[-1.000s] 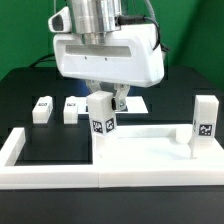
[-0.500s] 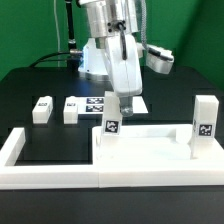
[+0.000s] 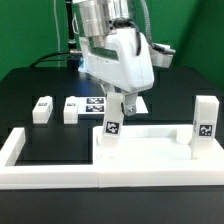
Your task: Assemble desk
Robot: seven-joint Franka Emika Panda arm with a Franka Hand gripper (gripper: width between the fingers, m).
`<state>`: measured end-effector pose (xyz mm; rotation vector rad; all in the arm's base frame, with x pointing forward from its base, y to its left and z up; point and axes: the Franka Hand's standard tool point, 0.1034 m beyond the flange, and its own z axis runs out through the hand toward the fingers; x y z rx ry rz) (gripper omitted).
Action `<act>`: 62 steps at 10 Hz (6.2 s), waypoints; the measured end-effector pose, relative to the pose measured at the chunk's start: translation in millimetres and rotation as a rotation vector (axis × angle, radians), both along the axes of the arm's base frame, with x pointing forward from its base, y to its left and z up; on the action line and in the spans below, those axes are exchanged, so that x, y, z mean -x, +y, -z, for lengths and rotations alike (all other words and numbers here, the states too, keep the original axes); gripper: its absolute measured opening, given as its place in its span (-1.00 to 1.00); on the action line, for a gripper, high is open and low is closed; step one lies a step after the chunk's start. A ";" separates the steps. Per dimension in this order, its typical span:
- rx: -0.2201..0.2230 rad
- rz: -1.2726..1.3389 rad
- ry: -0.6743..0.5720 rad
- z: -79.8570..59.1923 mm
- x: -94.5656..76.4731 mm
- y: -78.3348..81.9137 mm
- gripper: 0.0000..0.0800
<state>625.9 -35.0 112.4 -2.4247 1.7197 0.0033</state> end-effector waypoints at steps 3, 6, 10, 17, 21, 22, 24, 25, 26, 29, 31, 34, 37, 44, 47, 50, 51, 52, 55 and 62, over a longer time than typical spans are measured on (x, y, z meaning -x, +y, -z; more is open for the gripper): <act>0.034 -0.295 -0.031 0.4 1.5 -1.0 0.62; 0.164 -0.771 -0.077 -0.7 -4.3 3.5 0.62; 0.177 -0.803 -0.091 1.7 -3.8 1.8 0.22; 0.064 0.001 -0.009 6.0 -1.5 1.2 -0.26; -0.028 0.381 0.012 6.1 -8.9 5.5 -0.27; -0.028 0.385 0.013 6.1 -8.9 5.0 -0.25; 0.002 0.183 -0.014 9.8 -5.5 2.5 0.25; 0.015 0.080 -0.027 10.0 -5.0 0.8 0.25; 0.052 -0.102 -0.042 9.5 -4.6 0.9 0.56; 0.084 -0.346 -0.068 11.0 -1.0 0.7 0.62; 0.130 -0.579 -0.092 9.3 -2.8 -0.5 0.62; 0.218 -0.943 -0.127 -8.3 -16.2 -12.4 0.62; 0.215 -0.894 -0.127 -6.6 -16.1 -10.8 0.59; 0.161 -0.317 -0.077 -4.9 -14.9 -19.4 -0.24; 0.021 0.194 -0.037 -3.2 -11.1 -19.8 -0.24; -0.050 0.449 -0.026 -2.3 -9.4 -14.3 -0.24; -0.049 0.435 -0.027 -2.3 -9.4 -14.5 -0.22; -0.044 0.404 -0.031 -2.0 -9.3 -14.5 -0.22; 0.002 0.033 -0.039 -1.0 -4.5 -16.1 0.57; 0.182 -0.821 -0.117 0.3 -8.2 -16.4 0.62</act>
Offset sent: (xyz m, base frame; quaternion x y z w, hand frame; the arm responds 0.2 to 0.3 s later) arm 0.0000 0.0000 0.0000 0.0000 0.0000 -0.1938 0.9810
